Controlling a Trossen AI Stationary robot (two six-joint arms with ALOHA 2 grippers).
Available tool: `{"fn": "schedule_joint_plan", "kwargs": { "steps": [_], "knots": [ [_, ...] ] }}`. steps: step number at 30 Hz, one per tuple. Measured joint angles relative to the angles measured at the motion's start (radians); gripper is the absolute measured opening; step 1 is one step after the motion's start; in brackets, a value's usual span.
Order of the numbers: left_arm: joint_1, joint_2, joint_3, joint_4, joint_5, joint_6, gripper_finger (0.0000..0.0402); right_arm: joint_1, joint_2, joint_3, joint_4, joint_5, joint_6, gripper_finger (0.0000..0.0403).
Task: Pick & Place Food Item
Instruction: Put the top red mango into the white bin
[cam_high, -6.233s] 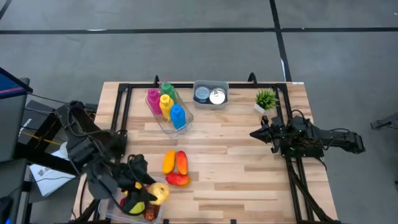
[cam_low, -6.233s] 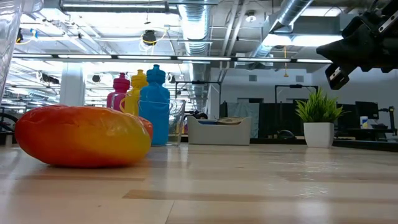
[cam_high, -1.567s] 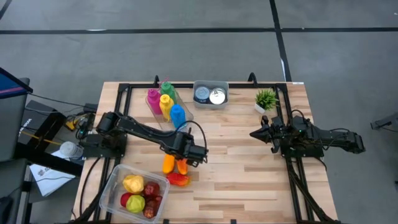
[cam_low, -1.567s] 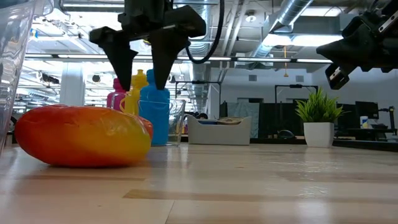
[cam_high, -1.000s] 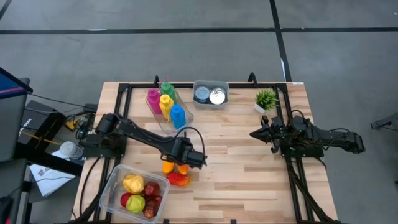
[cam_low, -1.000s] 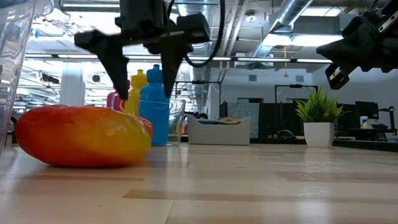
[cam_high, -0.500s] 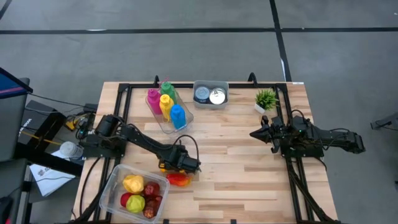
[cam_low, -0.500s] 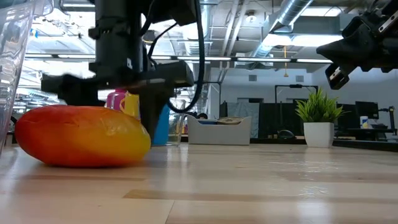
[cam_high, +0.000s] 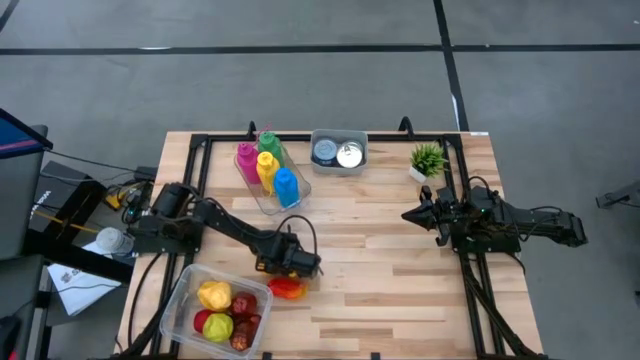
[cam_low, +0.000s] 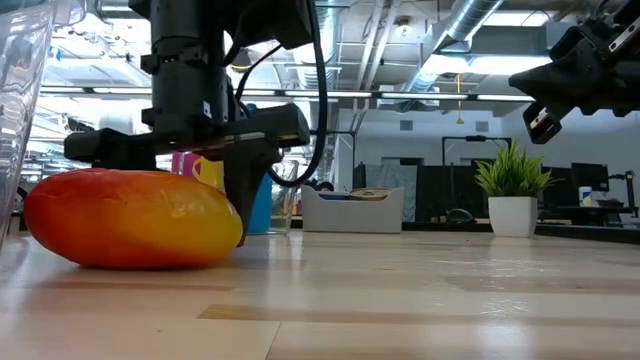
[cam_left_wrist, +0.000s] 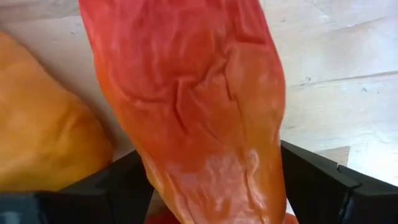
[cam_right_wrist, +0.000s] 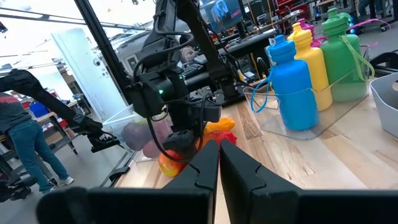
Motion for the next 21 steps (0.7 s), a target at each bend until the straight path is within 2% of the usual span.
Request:
{"fn": "schedule_joint_plan", "kwargs": {
  "steps": [4, 10, 21],
  "knots": [
    [0.031, -0.009, -0.003, -0.007, 0.011, 0.009, 0.0301, 0.000, 0.000, 0.000, 0.000, 0.000, 0.000, 0.0012],
    [0.079, -0.037, -0.006, -0.073, -0.035, 0.016, 0.0301, 0.000, 0.000, 0.000, 0.002, 0.000, 0.000, 0.0012],
    [0.081, -0.037, -0.006, -0.077, -0.029, 0.016, 0.0301, 0.000, 0.000, 0.000, 0.000, 0.000, 0.000, 0.0012]
  ]
}}
